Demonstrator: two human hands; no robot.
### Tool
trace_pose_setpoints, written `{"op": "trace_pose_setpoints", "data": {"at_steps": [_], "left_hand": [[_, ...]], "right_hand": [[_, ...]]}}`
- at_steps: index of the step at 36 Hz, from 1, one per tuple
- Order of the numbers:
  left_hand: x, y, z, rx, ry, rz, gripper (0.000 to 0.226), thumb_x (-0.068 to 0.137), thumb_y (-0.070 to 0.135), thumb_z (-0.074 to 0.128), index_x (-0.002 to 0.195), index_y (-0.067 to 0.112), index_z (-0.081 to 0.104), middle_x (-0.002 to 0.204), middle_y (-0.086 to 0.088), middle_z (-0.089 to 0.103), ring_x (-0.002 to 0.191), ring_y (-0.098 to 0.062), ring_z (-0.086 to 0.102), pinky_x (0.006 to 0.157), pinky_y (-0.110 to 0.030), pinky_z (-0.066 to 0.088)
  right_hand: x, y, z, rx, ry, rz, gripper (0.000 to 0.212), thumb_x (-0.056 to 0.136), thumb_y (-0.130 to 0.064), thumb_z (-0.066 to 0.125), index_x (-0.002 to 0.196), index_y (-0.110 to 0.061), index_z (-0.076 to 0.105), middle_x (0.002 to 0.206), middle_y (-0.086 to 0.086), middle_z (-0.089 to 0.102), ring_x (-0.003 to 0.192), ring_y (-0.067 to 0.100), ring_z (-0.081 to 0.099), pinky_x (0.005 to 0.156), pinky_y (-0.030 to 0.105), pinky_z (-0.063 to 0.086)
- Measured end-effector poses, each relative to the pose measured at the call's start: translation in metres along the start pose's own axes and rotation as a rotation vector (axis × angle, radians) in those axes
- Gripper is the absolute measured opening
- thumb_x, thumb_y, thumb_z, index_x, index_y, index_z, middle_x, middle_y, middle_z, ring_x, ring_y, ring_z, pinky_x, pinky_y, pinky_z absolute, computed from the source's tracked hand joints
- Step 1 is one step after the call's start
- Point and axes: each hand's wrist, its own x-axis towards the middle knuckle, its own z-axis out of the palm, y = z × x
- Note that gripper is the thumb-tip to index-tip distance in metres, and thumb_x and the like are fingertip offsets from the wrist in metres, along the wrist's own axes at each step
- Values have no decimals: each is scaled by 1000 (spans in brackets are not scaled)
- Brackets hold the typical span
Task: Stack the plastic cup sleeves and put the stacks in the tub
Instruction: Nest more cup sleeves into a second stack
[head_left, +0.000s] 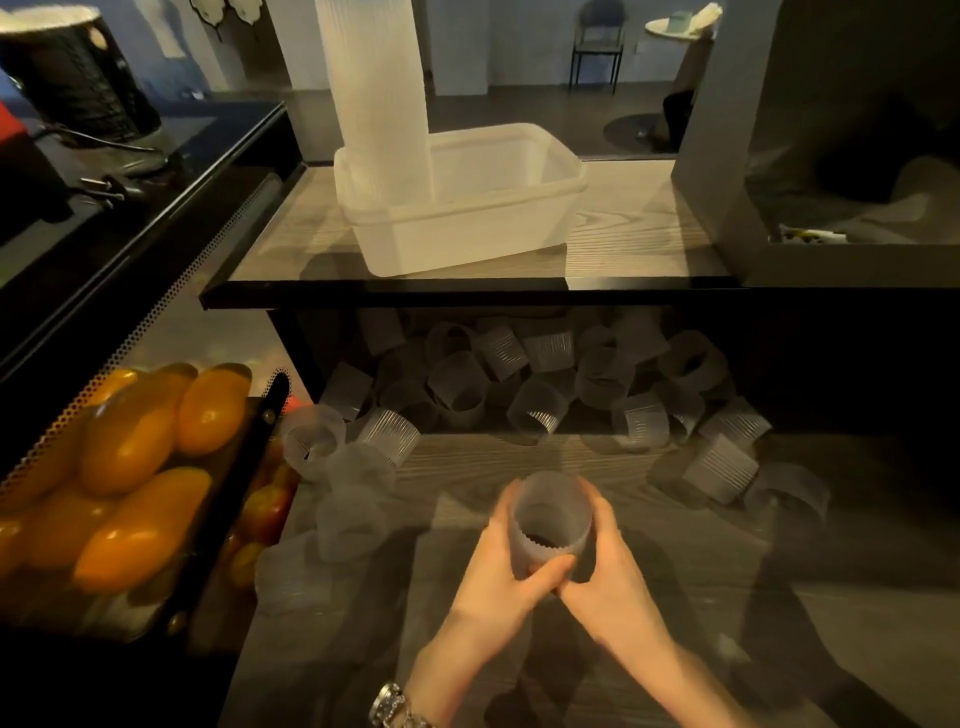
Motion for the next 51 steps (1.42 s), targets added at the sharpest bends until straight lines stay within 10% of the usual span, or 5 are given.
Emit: {"op": "trace_pose_setpoints", "data": {"at_steps": [7, 16, 33, 42, 51], "left_hand": [[-11, -1, -27, 3, 142, -30, 87, 62, 53, 72, 133, 42, 23, 131, 35, 30, 122, 26, 24, 93, 5, 25], [-22, -35, -93, 135, 496, -130, 70, 77, 19, 73, 133, 36, 34, 132, 18, 41, 117, 11, 39, 99, -13, 31], [-40, -58, -120, 121, 530, -264, 69, 83, 1, 65, 142, 4, 28, 143, -16, 39, 135, -26, 36, 113, -43, 27], [-29, -65, -122, 224, 498, -346, 69, 90, 14, 59, 146, 13, 20, 148, -13, 32, 136, -25, 31, 113, -39, 26], [-22, -73, -121, 257, 523, -360, 64, 86, 3, 60, 142, 3, 29, 146, -17, 33, 137, -27, 29, 110, -34, 23]], "right_hand": [[-2, -19, 3, -32, 105, -213, 103, 67, -23, 80, 124, -72, 10, 129, -53, 19, 119, -29, 24, 87, -8, 26], [12, -51, 48, -219, 164, -681, 61, 77, 12, 61, 132, -9, 44, 140, -2, 41, 135, 3, 31, 115, 31, 21], [-8, -52, 96, -214, 74, -991, 41, 82, 10, 47, 120, -5, 56, 125, 9, 59, 129, 17, 46, 111, 34, 34], [15, -15, 153, -28, -386, 24, 63, 90, -3, 44, 144, -28, 22, 148, -5, 33, 136, 8, 31, 115, 27, 25], [74, 5, 173, 82, -465, 351, 72, 86, 9, 42, 148, -11, 9, 147, 12, 34, 136, 23, 33, 112, 32, 29]]}}
